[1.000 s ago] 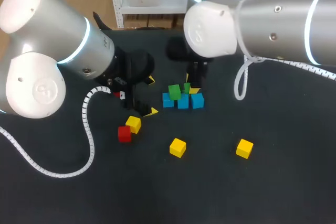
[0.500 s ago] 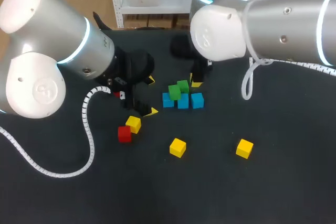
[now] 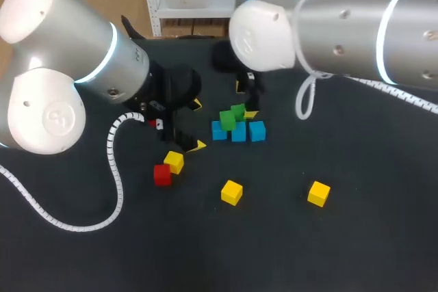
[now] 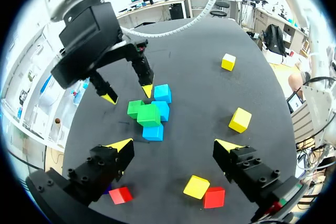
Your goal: Place the blue cubes, place green cubes on the blue cubes, place the yellow cubes on the green cubes, then place the red cubes on the yellow cubes, and place purple cube on the red cubes.
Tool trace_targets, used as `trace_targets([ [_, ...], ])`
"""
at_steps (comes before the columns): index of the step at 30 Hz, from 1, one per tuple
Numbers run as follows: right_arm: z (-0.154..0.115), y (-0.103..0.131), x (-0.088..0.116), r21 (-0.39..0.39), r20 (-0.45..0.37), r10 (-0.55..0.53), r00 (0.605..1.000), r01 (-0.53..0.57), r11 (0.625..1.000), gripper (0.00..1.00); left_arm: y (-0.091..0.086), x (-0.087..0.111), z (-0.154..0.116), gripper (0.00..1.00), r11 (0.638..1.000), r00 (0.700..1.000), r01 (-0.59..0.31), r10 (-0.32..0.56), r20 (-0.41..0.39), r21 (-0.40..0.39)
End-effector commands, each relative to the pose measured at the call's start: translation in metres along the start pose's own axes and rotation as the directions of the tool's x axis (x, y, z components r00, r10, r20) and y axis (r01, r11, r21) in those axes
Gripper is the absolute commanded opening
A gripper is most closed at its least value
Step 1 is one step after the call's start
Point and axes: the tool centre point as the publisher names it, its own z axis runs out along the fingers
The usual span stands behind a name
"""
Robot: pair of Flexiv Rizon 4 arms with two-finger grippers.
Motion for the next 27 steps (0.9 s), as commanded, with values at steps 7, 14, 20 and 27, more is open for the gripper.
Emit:
trace_targets([
  [7, 0.009, -0.012, -0.003, -0.056, -0.002, -0.018, 1.000, 0.018, 0.998, 1.00, 0.000, 0.002, 0.000, 1.00, 1.000, 1.000, -0.003, 0.003, 0.006, 0.001],
  [14, 0.016, -0.012, -0.002, -0.083, 0.006, -0.029, 1.000, 0.029, 0.996, 1.00, 0.000, 0.002, 0.000, 1.00, 1.000, 1.000, -0.003, 0.003, 0.006, 0.001],
  [20, 0.021, -0.009, -0.001, -0.110, 0.023, -0.029, 0.999, 0.031, 0.994, 1.00, 0.000, 0.002, 0.000, 1.00, 1.000, 1.000, -0.003, 0.003, 0.006, 0.001],
  [27, 0.020, -0.007, -0.002, -0.123, 0.042, -0.036, 0.999, 0.041, 0.992, 0.99, 0.000, 0.002, 0.000, 1.00, 1.000, 1.000, -0.003, 0.003, 0.006, 0.001],
])
